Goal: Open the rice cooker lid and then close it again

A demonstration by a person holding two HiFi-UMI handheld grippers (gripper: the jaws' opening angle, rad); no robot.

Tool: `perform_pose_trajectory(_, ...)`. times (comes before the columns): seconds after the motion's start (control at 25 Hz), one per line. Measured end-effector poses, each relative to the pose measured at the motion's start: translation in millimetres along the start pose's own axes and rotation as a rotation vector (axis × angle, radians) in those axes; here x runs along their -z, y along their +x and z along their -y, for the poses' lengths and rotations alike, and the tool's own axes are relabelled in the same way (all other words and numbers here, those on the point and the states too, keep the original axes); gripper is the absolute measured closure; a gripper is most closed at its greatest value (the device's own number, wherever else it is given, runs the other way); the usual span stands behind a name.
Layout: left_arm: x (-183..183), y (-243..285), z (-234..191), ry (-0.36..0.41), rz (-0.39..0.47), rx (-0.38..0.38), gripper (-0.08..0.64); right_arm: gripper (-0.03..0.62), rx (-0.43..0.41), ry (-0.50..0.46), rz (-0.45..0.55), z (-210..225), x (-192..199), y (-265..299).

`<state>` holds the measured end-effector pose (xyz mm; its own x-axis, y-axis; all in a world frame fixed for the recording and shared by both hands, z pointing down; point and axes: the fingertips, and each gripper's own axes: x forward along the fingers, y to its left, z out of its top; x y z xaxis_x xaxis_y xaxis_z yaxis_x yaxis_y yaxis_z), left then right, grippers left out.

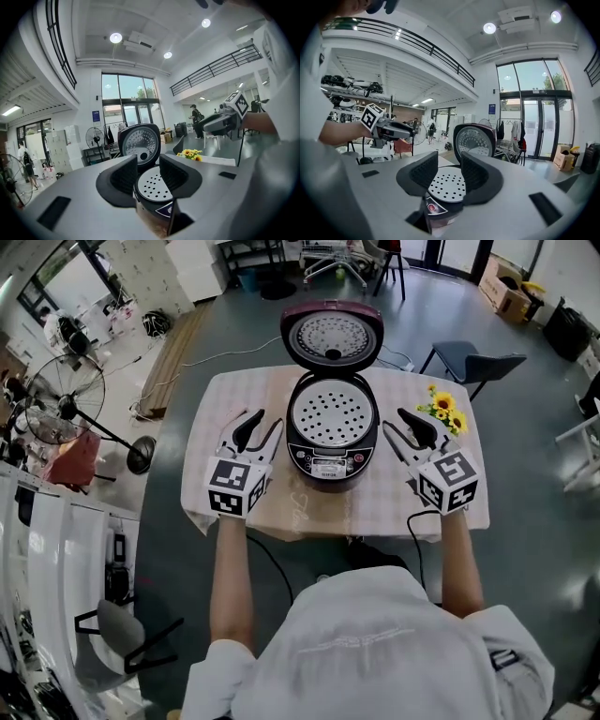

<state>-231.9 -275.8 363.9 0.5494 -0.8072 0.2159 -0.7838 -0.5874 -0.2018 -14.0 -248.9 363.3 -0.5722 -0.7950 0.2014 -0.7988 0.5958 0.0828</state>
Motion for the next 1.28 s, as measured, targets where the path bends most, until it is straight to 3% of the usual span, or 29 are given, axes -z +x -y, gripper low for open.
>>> perform_pose_trajectory(0.28,-16.7,61.4,-26.3,0.053,-0.011,0.013,0.4,0.422,-0.016,0.04,0.015,37.2,8.6,48.8)
perform_pose_trajectory(0.56,-51.3,129.3,-53.9,0.167,-0.021,0.051,0.384,0.422,0.007,0.099,-0.014,76.0,29.8,69.6)
perform_pose_trajectory(0.92,-78.9,198.6,-71.6,0.34,-0.062,0.085,0.373,0.422,-0.001,0.137,-0.057,102.1,48.0,85.7)
perform_pose_trajectory(1.04,-85.9,221.4,-72.0,0.396,-0.096,0.129,0.339,0.422,0.008,0.139,-0.064,111.2,51.7,91.3)
perform_pose_trajectory(1.28,-85.1,253.0,-73.0,0.577,-0.193,0.183,0.31,0.422,-0.002,0.137,-0.061,122.0,51.0,103.7)
